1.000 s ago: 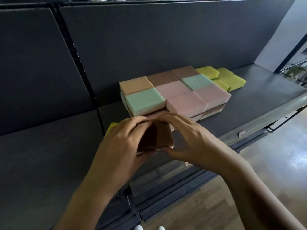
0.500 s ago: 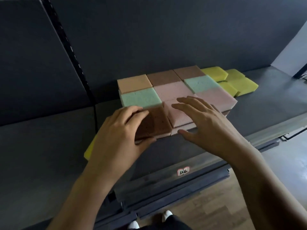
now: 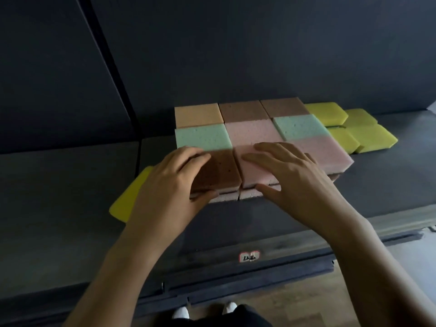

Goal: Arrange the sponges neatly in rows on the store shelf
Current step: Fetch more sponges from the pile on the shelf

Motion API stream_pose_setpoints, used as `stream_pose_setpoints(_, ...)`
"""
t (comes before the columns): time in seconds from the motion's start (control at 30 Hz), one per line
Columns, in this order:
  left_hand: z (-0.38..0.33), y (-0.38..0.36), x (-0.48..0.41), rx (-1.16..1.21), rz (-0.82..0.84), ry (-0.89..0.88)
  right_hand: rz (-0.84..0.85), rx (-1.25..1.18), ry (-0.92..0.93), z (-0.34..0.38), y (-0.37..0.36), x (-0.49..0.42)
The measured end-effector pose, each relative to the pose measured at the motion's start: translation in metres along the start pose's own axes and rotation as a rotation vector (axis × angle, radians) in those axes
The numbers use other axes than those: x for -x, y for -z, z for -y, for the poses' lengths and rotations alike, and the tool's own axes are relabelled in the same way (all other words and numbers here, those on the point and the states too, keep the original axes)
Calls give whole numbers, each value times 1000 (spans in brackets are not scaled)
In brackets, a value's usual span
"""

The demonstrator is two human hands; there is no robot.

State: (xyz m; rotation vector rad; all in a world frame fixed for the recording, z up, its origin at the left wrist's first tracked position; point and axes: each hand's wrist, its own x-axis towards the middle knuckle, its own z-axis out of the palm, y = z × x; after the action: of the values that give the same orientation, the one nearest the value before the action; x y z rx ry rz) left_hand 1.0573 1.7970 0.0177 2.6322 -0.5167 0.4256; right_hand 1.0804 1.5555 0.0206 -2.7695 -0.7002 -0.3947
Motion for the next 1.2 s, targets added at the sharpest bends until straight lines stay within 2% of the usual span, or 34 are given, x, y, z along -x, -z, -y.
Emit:
stream_pose_setpoints(0.47,-1,-8,0,34,-25,12,-12,-9,22,-5,-4,0)
stream_pose_setpoints(0.97,-7,-17,-2,-141,45,-32,-5,-8,16,-5,-5,1)
stream_pose_setpoints(1.2,-6,-19,-7,-75,22,-10,-11,-14,18,-6,-3,-1)
